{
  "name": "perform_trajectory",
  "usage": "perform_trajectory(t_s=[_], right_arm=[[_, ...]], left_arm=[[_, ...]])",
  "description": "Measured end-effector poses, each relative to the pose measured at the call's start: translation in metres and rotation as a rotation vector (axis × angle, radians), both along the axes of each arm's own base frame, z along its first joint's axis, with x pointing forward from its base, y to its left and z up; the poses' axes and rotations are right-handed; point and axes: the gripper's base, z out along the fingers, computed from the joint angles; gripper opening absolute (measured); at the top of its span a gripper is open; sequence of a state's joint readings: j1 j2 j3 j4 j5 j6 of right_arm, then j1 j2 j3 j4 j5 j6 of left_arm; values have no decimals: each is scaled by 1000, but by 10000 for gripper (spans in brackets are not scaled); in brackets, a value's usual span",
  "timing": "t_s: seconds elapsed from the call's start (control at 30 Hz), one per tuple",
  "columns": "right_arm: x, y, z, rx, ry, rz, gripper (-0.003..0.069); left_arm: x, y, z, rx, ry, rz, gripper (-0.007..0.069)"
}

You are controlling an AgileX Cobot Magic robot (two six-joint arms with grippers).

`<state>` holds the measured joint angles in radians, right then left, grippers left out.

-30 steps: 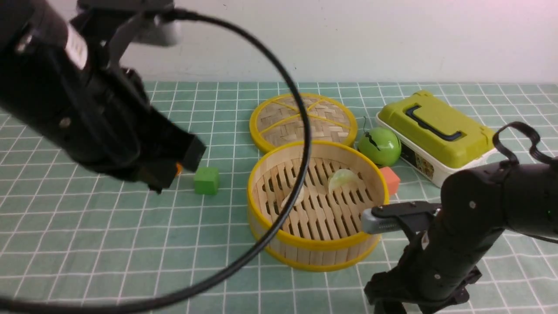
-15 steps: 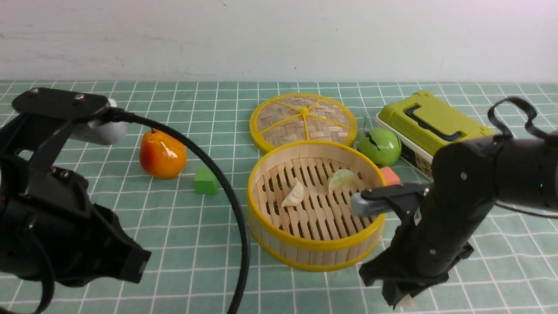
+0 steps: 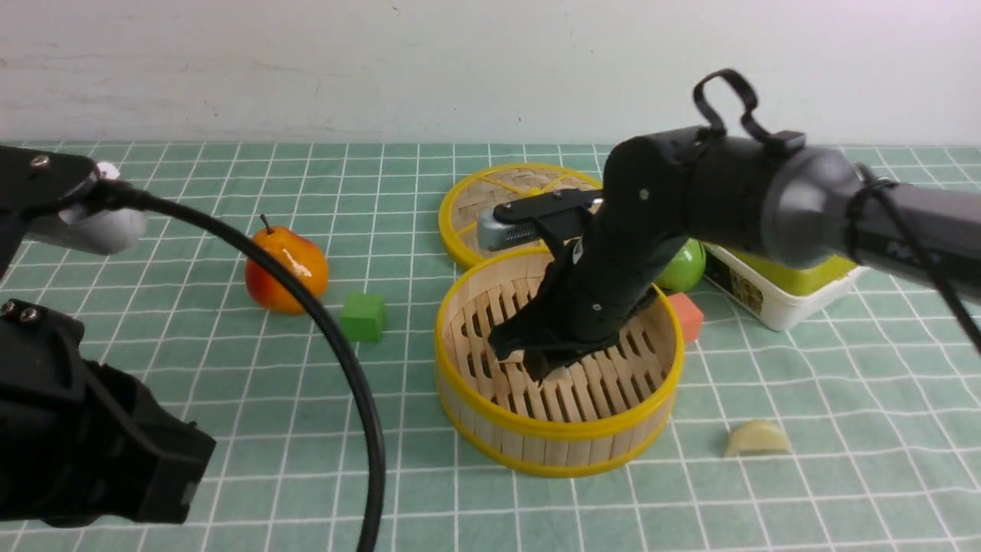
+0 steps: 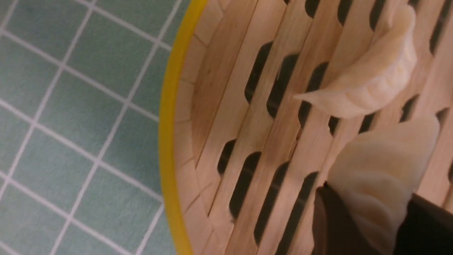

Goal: Put the dumplings into the steamer on the table with the blue tablecloth.
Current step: 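Place the dumpling in the bamboo steamer basket with the right gripper, then reach for and grasp a dumpling lying on the table beside the steamer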

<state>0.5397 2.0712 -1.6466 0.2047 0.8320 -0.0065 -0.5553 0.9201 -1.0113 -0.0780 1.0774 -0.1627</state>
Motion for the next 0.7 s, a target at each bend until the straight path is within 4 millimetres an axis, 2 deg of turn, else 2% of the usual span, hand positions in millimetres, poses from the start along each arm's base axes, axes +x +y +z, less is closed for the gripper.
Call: perform_trajectory(t_s=[0.1, 0.13, 0.17, 0.2, 0.27, 0.37, 0.43, 0.5, 0.57, 0.6, 0.67, 0.7], right_arm=[[6, 3, -12, -10, 16, 1, 232], [7, 4, -12, -10, 15, 1, 268], [8, 5, -10, -12, 12, 4, 340], [9, 5, -8, -14, 10, 7, 360], [8, 3, 3, -38, 23, 24, 468], [-5, -5, 26, -100, 77, 76, 567], [-12, -9, 39, -126, 93, 116, 583], [-26, -17, 60, -140, 81, 180, 588], [-44, -32, 80, -143, 55, 218, 573], [-48, -38, 82, -144, 59, 215, 566], [-59, -68, 79, -158, 84, 169, 536], [-61, -75, 76, -164, 92, 158, 529]], left_arm=[[0, 0, -1, 0, 5, -1, -14], [0, 0, -1, 1, 6, -1, -14], [0, 0, -1, -1, 7, -1, -14], [0, 0, -1, -1, 7, -1, -14], [0, 0, -1, -1, 7, -1, -14], [0, 0, -1, -2, 8, -1, -14], [0, 0, -1, -2, 8, -1, -14], [0, 0, -1, -2, 9, -1, -14], [-1, 0, -1, -3, 9, -1, -14], [-1, 0, -1, -2, 9, -2, -14], [-1, 0, -1, -2, 10, -2, -14], [-1, 0, -1, -2, 10, -2, -14]])
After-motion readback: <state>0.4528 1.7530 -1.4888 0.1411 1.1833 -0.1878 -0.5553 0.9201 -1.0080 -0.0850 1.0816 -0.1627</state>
